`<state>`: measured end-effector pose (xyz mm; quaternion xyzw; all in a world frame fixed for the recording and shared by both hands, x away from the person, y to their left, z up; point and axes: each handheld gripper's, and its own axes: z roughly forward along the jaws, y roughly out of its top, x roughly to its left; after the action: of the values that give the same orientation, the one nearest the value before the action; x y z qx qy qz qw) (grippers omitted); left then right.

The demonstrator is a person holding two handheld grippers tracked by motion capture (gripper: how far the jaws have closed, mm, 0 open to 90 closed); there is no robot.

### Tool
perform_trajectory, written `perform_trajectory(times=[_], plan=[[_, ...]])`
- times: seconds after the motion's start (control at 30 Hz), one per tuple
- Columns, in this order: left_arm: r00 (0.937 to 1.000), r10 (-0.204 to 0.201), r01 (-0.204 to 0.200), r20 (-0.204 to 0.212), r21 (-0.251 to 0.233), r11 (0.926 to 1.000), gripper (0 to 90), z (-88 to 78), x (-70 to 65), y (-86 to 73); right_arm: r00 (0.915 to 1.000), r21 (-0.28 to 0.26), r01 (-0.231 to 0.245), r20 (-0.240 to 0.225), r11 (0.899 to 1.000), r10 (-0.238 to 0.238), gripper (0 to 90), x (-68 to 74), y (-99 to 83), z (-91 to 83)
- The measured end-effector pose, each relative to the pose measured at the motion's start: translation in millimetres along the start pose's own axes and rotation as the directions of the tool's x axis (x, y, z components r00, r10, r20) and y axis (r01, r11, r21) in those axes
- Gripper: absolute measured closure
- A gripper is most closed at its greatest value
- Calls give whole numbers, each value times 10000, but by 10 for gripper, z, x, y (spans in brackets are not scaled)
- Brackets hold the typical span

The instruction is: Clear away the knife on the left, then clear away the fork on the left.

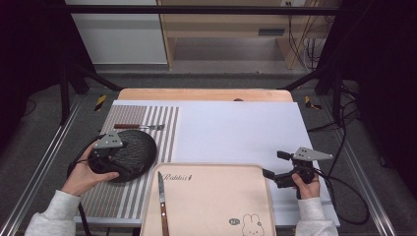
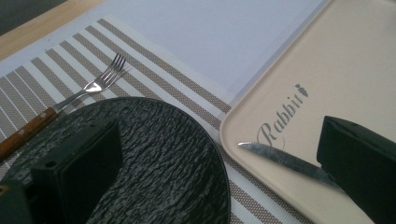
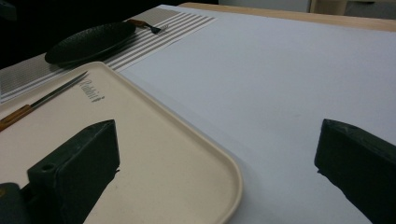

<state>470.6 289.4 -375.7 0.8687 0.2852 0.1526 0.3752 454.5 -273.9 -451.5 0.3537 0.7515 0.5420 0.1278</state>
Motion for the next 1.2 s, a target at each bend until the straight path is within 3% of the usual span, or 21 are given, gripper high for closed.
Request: perform_trajectory(times=[0.3,0.53,0.7,0.87,1.13,1.17,1.2], plan=[[9953,929,-905,-277,778,9929,1,17,122,95,10000,-20,-26,1,10000,26,3,-5,-1,0],[9878,1439,-1338,-601,1477,9799,1,83,237,172,10000,-9,-39,3,10000,39,3,-7,-3,-3],[9789,1875,-1701,-814,1843,9680,1,131,328,208,10000,-17,-60,-9,10000,60,3,-8,-5,-2],[9662,2375,-2122,-1006,2136,9536,1,184,415,221,10000,-20,-31,-10,10000,31,3,-8,-8,0],[9331,3364,-2881,-1269,2958,9108,3,291,574,213,10000,35,-33,2,10000,33,3,-12,-17,6],[9287,3462,-2952,-1330,2999,9071,5,299,598,214,10000,30,-39,6,10000,39,3,-12,-17,5],[9281,3471,-2958,-1345,2993,9071,6,304,622,213,10000,28,-49,6,10000,49,3,-13,-18,4]])
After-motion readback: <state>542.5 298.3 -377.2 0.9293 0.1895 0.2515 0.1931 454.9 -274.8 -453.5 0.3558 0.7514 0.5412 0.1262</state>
